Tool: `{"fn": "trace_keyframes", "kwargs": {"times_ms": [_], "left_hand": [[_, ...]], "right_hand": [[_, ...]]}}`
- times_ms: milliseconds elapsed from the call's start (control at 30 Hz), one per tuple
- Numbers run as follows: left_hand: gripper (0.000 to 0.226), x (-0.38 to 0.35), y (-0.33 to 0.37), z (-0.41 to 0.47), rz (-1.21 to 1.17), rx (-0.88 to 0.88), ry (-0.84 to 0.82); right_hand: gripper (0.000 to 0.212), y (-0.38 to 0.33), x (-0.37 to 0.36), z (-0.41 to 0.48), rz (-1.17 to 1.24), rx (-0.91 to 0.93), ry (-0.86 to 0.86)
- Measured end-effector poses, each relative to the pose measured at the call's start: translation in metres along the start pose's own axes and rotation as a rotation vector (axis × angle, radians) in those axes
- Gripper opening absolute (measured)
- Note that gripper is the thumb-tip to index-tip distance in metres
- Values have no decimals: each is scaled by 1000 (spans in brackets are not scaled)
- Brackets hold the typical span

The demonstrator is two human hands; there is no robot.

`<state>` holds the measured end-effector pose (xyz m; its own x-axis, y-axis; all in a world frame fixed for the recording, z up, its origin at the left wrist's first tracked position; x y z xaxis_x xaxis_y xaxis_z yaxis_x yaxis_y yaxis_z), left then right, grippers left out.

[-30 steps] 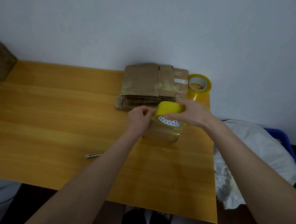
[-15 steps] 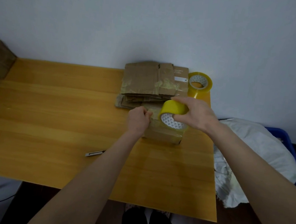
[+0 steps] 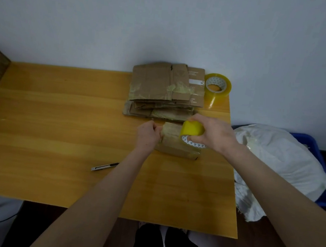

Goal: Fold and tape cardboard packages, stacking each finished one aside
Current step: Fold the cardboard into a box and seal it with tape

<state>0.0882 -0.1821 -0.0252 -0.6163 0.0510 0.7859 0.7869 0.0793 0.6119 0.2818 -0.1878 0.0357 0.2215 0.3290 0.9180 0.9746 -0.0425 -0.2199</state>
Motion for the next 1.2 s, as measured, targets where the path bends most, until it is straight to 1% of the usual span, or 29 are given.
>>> {"fn": "trace_keyframes", "kwargs": {"times_ms": [133,267,333,433,567,600,667,733,867,1000,1067,1200], "left_hand": [[19,-1,1,4,-2,9,-7],[18,-4,-1,4,24,7,-5],[18,-5,-5,7,-4,28,-8],[21,-8,-13,9,-83,70,-26],[28,-4,-27,7,-257,218,8],[28,-1,-28,7,-263,224,16],[29,5,-30,8,-243,206,25],[28,4,-31,9,-244,219,19],[24,-8,-32,8,-217,248,-24],[23,-34,-24,4,-126,205,-166],[25,-50,-24,1,-146,194,-211],[34,-67,-32,2,-247,253,-206]], "right_hand": [[65,7,-5,6,119,-22,-7],[73,21,-13,-5,441,9,-61],[72,26,-16,-6,519,-11,-48],[67,23,-17,-1,408,-24,12],[66,15,-7,3,123,8,19],[66,14,-3,4,57,4,20],[68,12,1,6,3,-11,11],[69,10,0,6,-6,-19,-4],[69,10,-1,7,94,-42,-37],[69,12,-6,5,163,-28,-22],[69,13,-8,4,185,-27,-8],[69,13,-13,4,181,-38,21]]}}
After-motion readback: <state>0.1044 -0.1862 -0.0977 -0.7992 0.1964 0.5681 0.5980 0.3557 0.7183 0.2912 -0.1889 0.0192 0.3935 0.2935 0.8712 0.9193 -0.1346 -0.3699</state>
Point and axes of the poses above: each hand's wrist, its own z-axis towards the middle knuckle, its own x-axis out of the back of the hand, y = z × x, the point moved 3 cm from there along z, towards the middle knuckle, and after that the axes turned 12 degrees about -x, right-handed, at the moved point
